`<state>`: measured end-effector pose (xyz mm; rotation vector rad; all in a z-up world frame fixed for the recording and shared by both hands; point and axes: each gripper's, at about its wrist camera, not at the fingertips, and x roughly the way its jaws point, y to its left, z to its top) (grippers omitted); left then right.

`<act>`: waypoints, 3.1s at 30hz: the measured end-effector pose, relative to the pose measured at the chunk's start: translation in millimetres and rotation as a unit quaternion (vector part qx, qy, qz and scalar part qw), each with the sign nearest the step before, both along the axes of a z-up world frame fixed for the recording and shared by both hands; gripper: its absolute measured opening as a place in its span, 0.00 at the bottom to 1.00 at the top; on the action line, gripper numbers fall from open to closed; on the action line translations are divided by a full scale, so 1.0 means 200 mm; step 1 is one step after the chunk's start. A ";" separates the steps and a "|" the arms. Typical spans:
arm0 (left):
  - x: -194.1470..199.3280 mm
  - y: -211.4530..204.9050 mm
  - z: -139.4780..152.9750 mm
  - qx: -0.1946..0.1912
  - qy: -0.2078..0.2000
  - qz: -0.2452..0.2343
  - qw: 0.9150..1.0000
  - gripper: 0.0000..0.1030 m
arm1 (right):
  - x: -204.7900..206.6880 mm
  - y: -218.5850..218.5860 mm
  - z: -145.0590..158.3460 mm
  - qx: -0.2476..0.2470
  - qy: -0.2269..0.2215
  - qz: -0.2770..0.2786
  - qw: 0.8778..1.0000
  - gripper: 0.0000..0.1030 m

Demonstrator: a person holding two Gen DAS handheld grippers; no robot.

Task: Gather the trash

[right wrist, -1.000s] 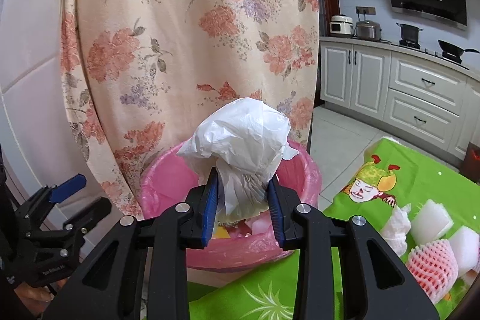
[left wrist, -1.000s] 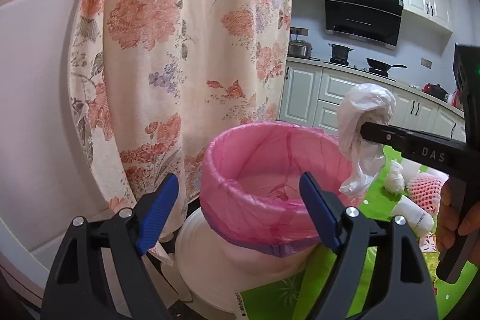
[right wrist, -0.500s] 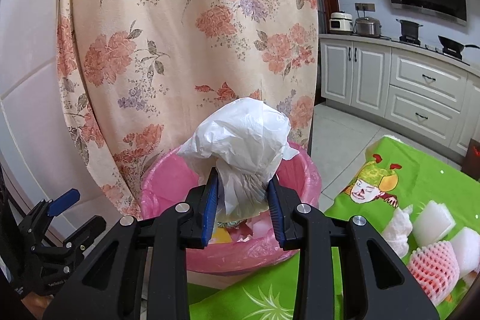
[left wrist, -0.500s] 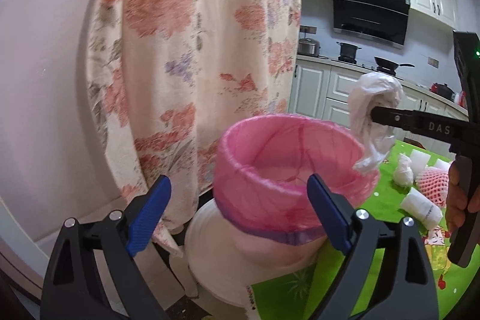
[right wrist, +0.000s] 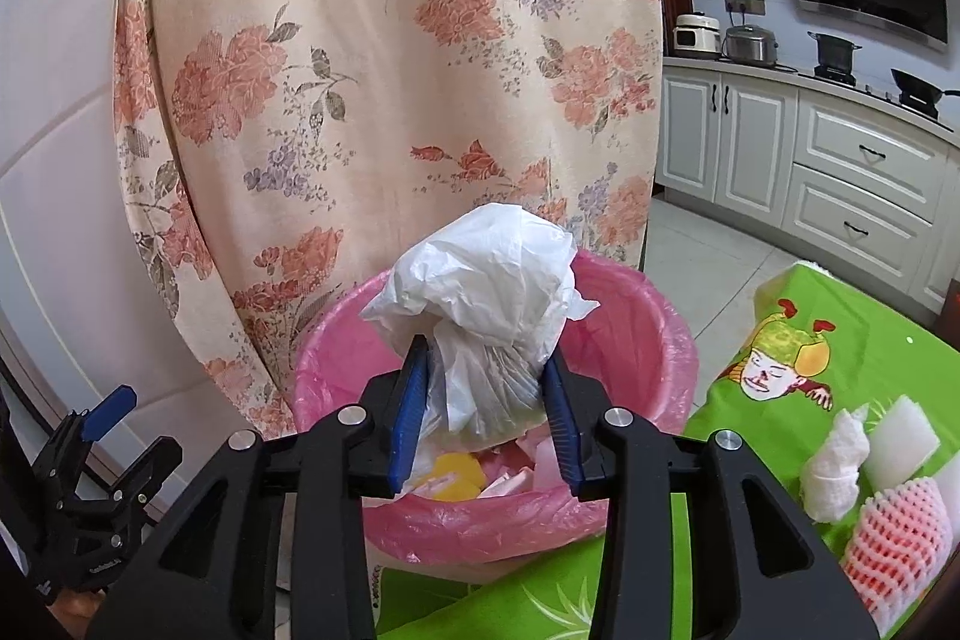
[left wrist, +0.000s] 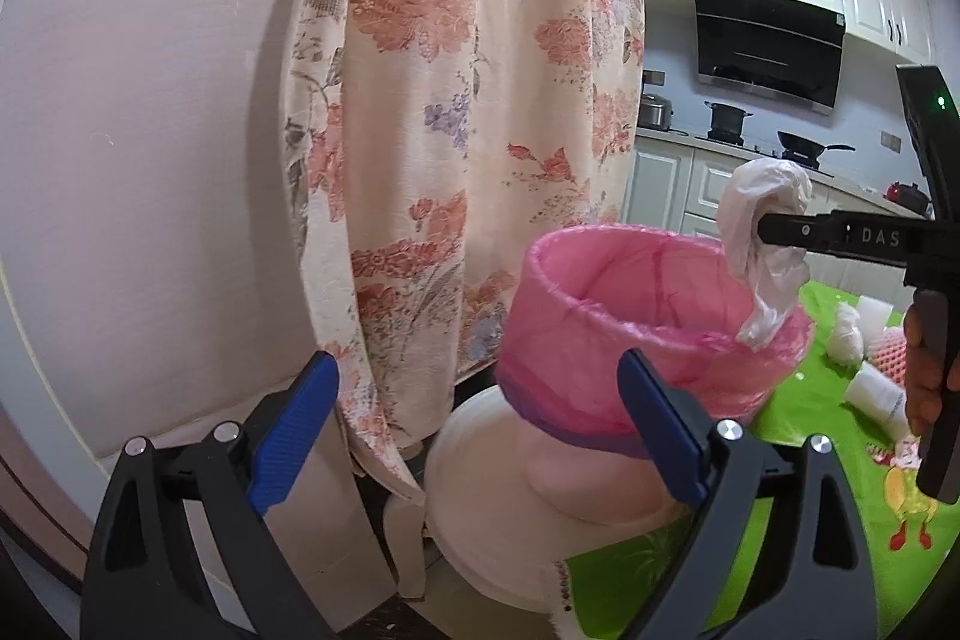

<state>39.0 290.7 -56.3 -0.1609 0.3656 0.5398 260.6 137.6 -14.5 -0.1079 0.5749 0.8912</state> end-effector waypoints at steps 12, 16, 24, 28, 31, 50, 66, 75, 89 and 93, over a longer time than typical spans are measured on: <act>-0.03 0.00 -0.08 0.004 -0.006 -0.003 1.000 0.88 | 0.02 0.04 0.00 0.010 0.003 -0.005 1.000 0.59; -0.03 -0.01 -0.09 0.005 -0.009 -0.004 1.000 0.88 | 0.00 0.02 0.01 0.012 0.002 -0.007 1.000 0.59; -0.09 0.00 -0.24 0.017 -0.020 0.002 1.000 0.92 | -0.07 -0.06 0.01 0.019 -0.016 -0.029 0.999 0.59; -0.15 0.04 -0.46 0.016 -0.027 0.022 0.999 0.92 | -0.14 -0.15 -0.02 0.036 -0.026 -0.046 0.998 0.65; -0.19 0.07 -0.67 0.018 -0.015 0.050 0.998 0.92 | -0.18 -0.20 -0.08 0.024 -0.029 -0.053 0.998 0.65; -0.29 -0.07 -1.91 0.050 0.158 0.065 0.984 0.92 | -0.16 -0.26 -0.36 -0.053 0.023 -0.050 0.997 0.65; -0.41 -0.18 -2.74 0.073 0.275 -0.037 0.958 0.79 | -0.20 -0.20 -0.42 -0.137 0.003 -0.108 0.985 0.65; -0.44 -0.15 -3.01 0.026 0.296 -0.104 0.949 0.75 | -0.30 -0.14 -0.42 -0.179 -0.015 -0.126 0.976 0.65; -0.51 -0.13 -3.23 -0.026 0.330 -0.143 0.933 0.75 | -0.31 -0.08 -0.38 -0.183 -0.036 -0.130 0.974 0.65; -0.48 -0.12 -3.27 -0.025 0.331 -0.154 0.931 0.61 | -0.35 -0.06 -0.32 -0.180 -0.053 -0.127 0.974 0.65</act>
